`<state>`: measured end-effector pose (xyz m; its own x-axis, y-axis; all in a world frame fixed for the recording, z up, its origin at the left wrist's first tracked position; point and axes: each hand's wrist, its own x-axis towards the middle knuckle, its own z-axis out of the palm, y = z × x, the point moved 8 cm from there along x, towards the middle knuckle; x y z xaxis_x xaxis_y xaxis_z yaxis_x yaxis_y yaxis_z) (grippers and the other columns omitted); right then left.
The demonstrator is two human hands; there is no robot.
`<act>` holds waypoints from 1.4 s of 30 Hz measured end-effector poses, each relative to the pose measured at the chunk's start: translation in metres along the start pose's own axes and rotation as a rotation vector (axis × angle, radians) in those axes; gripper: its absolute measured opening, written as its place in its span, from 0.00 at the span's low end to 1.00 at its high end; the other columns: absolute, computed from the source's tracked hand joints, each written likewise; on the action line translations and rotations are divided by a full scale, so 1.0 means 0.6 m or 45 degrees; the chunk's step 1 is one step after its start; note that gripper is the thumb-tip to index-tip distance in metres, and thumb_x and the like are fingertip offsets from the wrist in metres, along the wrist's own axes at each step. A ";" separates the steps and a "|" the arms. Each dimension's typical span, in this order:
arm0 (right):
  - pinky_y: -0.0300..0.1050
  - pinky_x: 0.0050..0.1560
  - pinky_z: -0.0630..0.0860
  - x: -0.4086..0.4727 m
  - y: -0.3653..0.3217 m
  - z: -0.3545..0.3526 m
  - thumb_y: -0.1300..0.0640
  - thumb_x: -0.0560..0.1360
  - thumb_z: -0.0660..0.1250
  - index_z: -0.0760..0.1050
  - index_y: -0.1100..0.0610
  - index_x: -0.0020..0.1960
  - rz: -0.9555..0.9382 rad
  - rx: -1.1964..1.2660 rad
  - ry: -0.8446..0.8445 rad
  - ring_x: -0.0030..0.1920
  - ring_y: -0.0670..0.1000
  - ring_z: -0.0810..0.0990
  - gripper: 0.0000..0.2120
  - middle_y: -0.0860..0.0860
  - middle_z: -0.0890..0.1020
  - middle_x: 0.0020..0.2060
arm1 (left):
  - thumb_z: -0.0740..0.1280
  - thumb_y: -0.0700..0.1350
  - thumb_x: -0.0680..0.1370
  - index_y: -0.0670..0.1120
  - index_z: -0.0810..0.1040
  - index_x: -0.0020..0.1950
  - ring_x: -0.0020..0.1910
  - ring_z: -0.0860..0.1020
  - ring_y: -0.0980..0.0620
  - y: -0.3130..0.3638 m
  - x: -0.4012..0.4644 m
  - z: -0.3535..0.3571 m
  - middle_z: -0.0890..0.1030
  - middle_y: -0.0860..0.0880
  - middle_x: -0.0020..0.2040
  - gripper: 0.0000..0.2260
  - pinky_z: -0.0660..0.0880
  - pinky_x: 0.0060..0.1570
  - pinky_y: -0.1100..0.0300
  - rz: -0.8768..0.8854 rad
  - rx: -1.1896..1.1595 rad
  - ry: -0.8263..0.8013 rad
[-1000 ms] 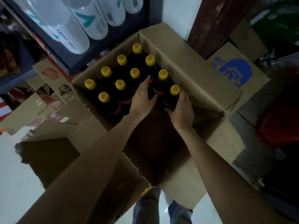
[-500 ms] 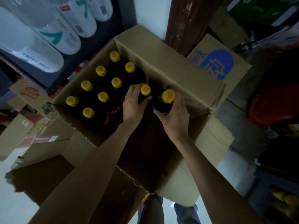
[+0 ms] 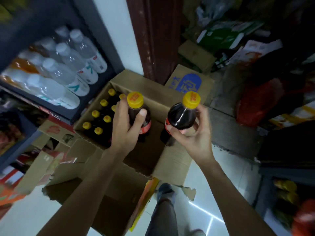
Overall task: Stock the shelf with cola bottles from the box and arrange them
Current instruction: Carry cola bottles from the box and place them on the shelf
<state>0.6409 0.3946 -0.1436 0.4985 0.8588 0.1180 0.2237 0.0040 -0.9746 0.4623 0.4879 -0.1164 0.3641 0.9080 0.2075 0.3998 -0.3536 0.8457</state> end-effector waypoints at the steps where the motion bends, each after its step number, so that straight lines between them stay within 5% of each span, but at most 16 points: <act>1: 0.36 0.60 0.69 -0.014 -0.015 -0.030 0.55 0.65 0.79 0.67 0.46 0.65 -0.031 -0.039 0.000 0.60 0.44 0.73 0.33 0.56 0.73 0.56 | 0.56 0.65 0.78 0.53 0.67 0.60 0.56 0.74 0.44 0.030 -0.012 0.011 0.75 0.39 0.54 0.19 0.72 0.57 0.48 0.025 0.014 -0.021; 6: 0.31 0.59 0.67 -0.137 -0.066 -0.221 0.56 0.63 0.78 0.67 0.51 0.68 -0.083 -0.196 0.090 0.58 0.37 0.73 0.36 0.53 0.75 0.55 | 0.59 0.60 0.77 0.48 0.68 0.55 0.52 0.76 0.44 0.180 -0.107 0.106 0.76 0.40 0.50 0.16 0.72 0.54 0.46 0.132 -0.016 -0.163; 10: 0.41 0.62 0.71 -0.272 -0.085 -0.398 0.49 0.64 0.74 0.66 0.49 0.70 -0.052 -0.288 0.247 0.59 0.44 0.75 0.37 0.50 0.76 0.57 | 0.60 0.57 0.76 0.39 0.72 0.52 0.49 0.77 0.43 0.314 -0.212 0.202 0.78 0.40 0.47 0.21 0.73 0.51 0.50 0.303 -0.090 -0.276; 13: 0.47 0.62 0.73 -0.372 -0.113 -0.523 0.54 0.65 0.76 0.64 0.46 0.71 -0.035 -0.359 0.335 0.60 0.45 0.76 0.38 0.48 0.77 0.60 | 0.61 0.56 0.76 0.39 0.72 0.54 0.51 0.78 0.47 0.416 -0.291 0.278 0.80 0.44 0.49 0.20 0.73 0.55 0.58 0.378 -0.257 -0.352; 18: 0.53 0.56 0.77 -0.509 -0.172 -0.705 0.51 0.66 0.76 0.60 0.41 0.71 -0.033 -0.494 0.524 0.55 0.46 0.78 0.39 0.46 0.78 0.57 | 0.59 0.57 0.78 0.44 0.74 0.53 0.47 0.80 0.44 0.592 -0.395 0.388 0.81 0.44 0.46 0.17 0.75 0.50 0.42 0.579 -0.361 -0.438; 24: 0.38 0.61 0.72 -0.635 -0.268 -0.909 0.49 0.67 0.73 0.62 0.42 0.73 -0.163 -0.521 0.784 0.62 0.38 0.75 0.37 0.37 0.75 0.62 | 0.58 0.52 0.78 0.41 0.75 0.50 0.42 0.79 0.41 0.842 -0.503 0.489 0.80 0.42 0.42 0.15 0.73 0.44 0.40 0.921 -0.587 -0.619; 28: 0.27 0.54 0.69 -0.700 -0.331 -1.051 0.50 0.69 0.71 0.63 0.47 0.73 -0.356 -0.441 0.956 0.56 0.34 0.76 0.34 0.31 0.76 0.58 | 0.59 0.53 0.80 0.49 0.73 0.53 0.44 0.79 0.45 0.991 -0.558 0.531 0.80 0.47 0.44 0.10 0.75 0.47 0.44 1.136 -0.826 -0.525; 32: 0.35 0.54 0.73 -0.749 -0.371 -1.186 0.56 0.71 0.71 0.62 0.54 0.74 -0.502 -0.483 1.114 0.54 0.41 0.79 0.34 0.39 0.78 0.58 | 0.58 0.55 0.81 0.44 0.73 0.52 0.46 0.79 0.47 1.111 -0.610 0.579 0.79 0.46 0.46 0.15 0.74 0.50 0.49 1.319 -0.976 -0.321; 34: 0.43 0.61 0.74 -0.775 -0.390 -1.249 0.59 0.73 0.72 0.60 0.56 0.75 -0.565 -0.524 1.192 0.62 0.45 0.76 0.34 0.43 0.74 0.65 | 0.57 0.56 0.81 0.44 0.74 0.51 0.46 0.79 0.46 1.165 -0.633 0.617 0.79 0.43 0.46 0.16 0.74 0.51 0.50 1.368 -0.987 -0.249; 37: 0.44 0.72 0.64 -0.807 -0.408 -1.336 0.57 0.75 0.71 0.57 0.60 0.76 -0.645 -0.600 1.266 0.73 0.45 0.64 0.35 0.49 0.64 0.73 | 0.57 0.57 0.80 0.44 0.73 0.52 0.47 0.79 0.44 1.237 -0.664 0.688 0.79 0.40 0.47 0.17 0.75 0.51 0.49 1.347 -0.968 -0.221; 42: 0.36 0.72 0.59 -0.834 -0.395 -1.474 0.56 0.75 0.71 0.56 0.60 0.76 -0.654 -0.620 1.354 0.74 0.42 0.61 0.36 0.48 0.63 0.73 | 0.59 0.55 0.78 0.42 0.74 0.52 0.43 0.78 0.54 1.326 -0.683 0.833 0.79 0.51 0.43 0.17 0.74 0.46 0.56 1.141 -0.773 -0.278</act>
<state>1.0793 -0.4890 0.1965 0.6353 -0.0176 0.7721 0.7592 -0.1689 -0.6286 1.0513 -0.2779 0.2258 0.4798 0.2976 0.8253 -0.5412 -0.6400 0.5455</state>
